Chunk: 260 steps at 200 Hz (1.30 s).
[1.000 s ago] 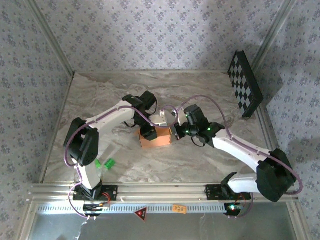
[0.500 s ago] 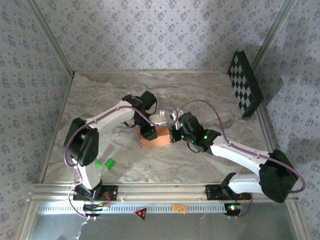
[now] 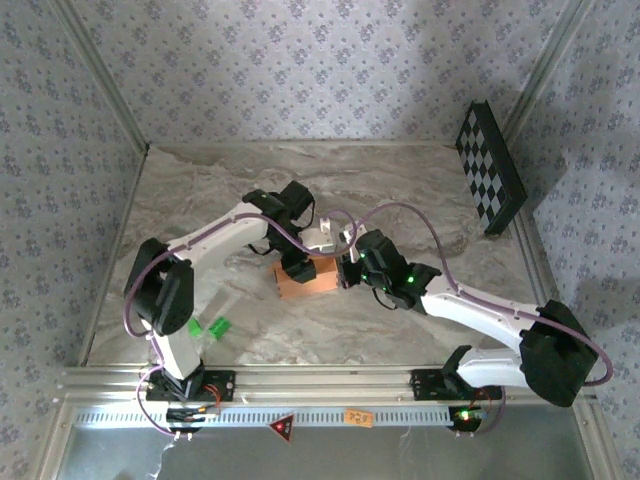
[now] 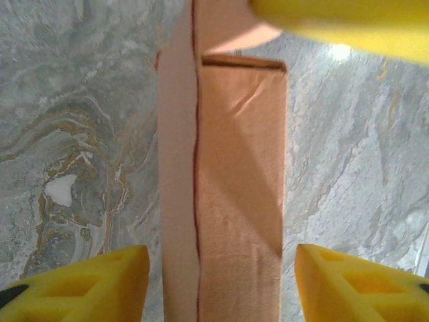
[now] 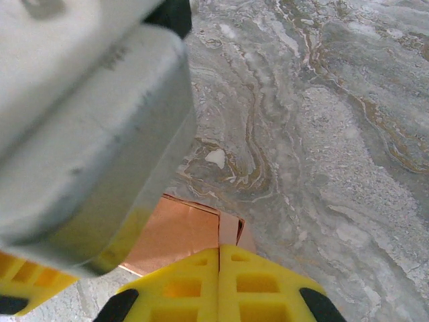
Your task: Fold the paper box
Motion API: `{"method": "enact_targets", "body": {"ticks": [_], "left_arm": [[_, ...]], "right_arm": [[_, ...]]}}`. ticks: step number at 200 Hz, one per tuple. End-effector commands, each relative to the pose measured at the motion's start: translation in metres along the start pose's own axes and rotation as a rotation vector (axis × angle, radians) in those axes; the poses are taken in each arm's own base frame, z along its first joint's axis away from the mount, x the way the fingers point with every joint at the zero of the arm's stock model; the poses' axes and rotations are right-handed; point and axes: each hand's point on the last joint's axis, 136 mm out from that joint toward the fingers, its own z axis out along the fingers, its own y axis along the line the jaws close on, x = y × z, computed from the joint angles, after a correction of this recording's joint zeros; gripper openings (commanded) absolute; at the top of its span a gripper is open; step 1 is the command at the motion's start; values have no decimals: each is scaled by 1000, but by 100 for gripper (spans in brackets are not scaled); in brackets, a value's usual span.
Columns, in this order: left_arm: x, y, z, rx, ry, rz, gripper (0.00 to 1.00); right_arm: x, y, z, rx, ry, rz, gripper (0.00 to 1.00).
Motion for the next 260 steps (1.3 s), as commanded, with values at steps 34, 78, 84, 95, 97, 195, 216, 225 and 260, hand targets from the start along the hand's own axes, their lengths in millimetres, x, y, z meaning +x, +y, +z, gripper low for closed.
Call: {"method": "enact_targets", "body": {"ticks": [34,78,84,95,97,195,216,225,260], "left_arm": [[-24,-4,-50,-123,-172,-6,66],[6,25,-93,-406,-176,-424,55],[13,24,-98,-425,-177,-491,55],[27,18,-102,-441,-193,-595,56],[29,16,-103,-441,-199,-611,56],[78,3,-86,-424,-331,-884,56],[75,10,-77,-403,-297,-891,51],[74,13,-74,-398,-282,-893,48],[67,21,-69,-395,-275,-894,39]], "right_arm": [[0,4,-1,-13,-7,19,0],[-5,1,-2,10,-5,28,0],[-5,0,-3,13,-4,28,0],[-6,0,-3,16,-5,31,0],[-6,0,-3,16,-4,31,0],[-10,2,-2,11,18,31,0],[-10,2,-2,10,17,30,0],[-11,2,-3,9,17,32,0],[-10,2,-3,8,25,28,0]]}}
